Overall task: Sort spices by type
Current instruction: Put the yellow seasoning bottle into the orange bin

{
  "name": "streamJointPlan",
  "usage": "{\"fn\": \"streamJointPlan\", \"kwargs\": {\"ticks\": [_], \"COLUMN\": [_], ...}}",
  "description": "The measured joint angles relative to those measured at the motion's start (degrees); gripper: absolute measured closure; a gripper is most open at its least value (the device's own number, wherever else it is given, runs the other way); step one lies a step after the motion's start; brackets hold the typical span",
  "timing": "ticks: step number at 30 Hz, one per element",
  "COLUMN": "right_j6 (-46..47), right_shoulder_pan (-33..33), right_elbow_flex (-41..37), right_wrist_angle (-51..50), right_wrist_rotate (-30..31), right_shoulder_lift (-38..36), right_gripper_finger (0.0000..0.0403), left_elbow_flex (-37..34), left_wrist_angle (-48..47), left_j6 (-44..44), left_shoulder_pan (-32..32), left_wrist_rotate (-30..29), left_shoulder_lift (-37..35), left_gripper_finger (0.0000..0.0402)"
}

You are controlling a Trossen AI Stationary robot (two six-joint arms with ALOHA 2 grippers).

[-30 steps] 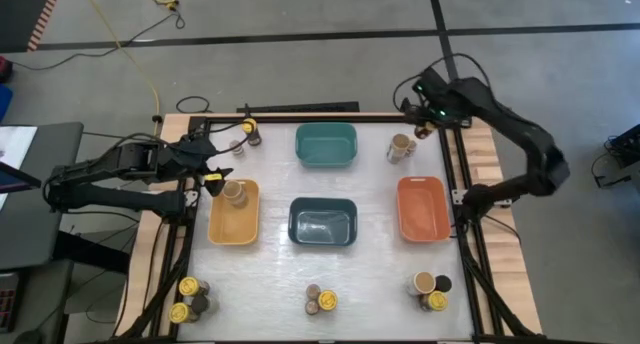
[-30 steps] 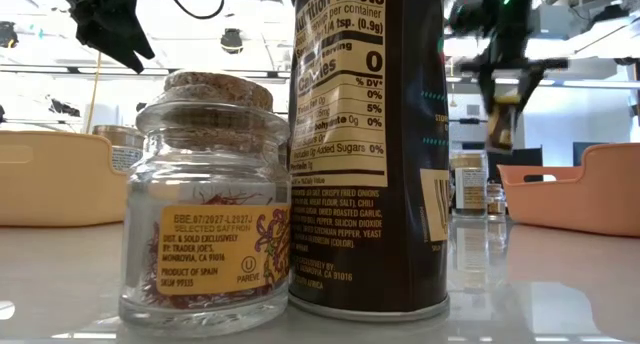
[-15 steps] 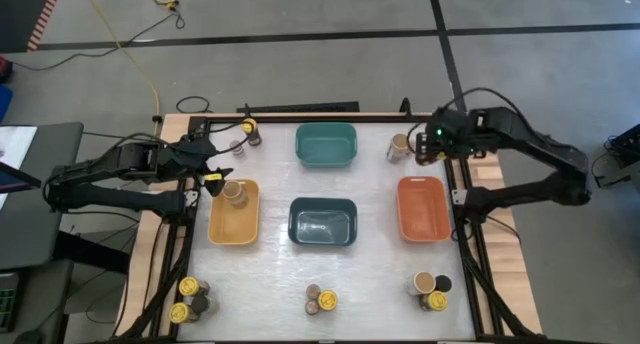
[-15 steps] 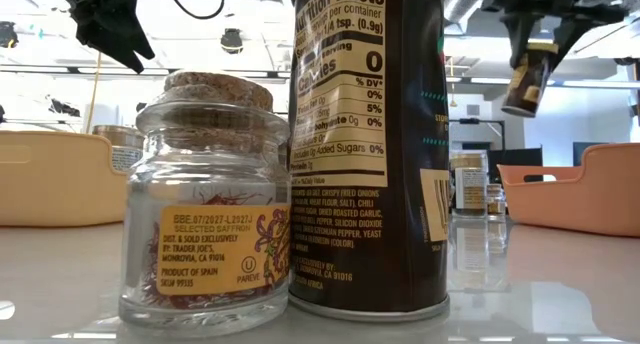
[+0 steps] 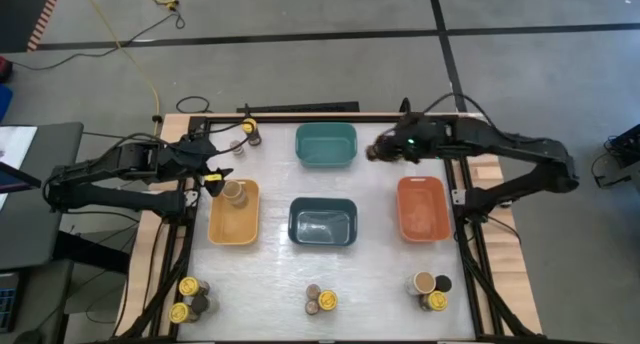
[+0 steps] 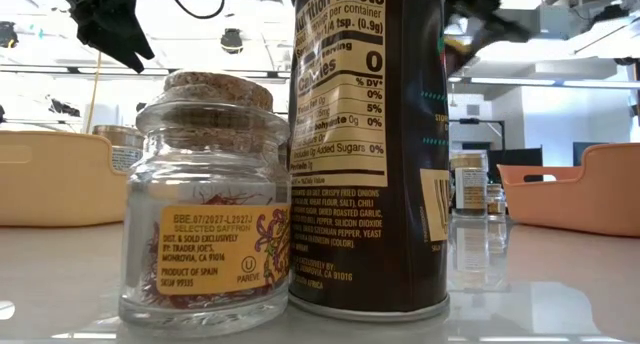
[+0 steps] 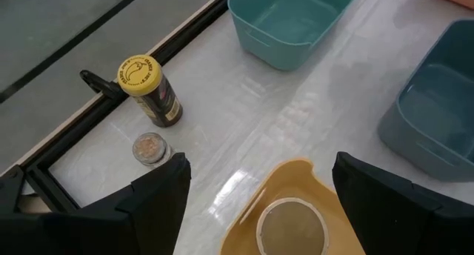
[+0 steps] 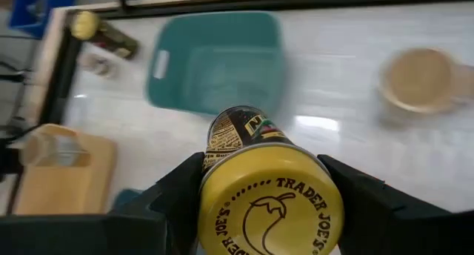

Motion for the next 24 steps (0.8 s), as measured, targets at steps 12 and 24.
{"fn": "streamJointPlan", "kwargs": {"ticks": [12,24], "right_j6": [-8.0,1.96], "right_shoulder_pan": [0.28,8.25], "right_elbow_flex": [11.2,11.22], "right_wrist_angle": [-2.0,-27.18], "right_wrist_rotate": [-6.52,-5.39], "right_shoulder_lift": [13.52,11.79], "right_gripper_finger": [0.015,0.015], "left_elbow_flex": [0.0,0.0], "left_wrist_angle": [-0.02,-0.04], "left_j6": [0.04,-0.92], "left_shoulder_pan": [0.0,0.0], "left_wrist_rotate": [0.0,0.0], "left_shoulder_lift": [-0.02,0.0], "left_gripper_finger": [0.0085,0.0085]}}
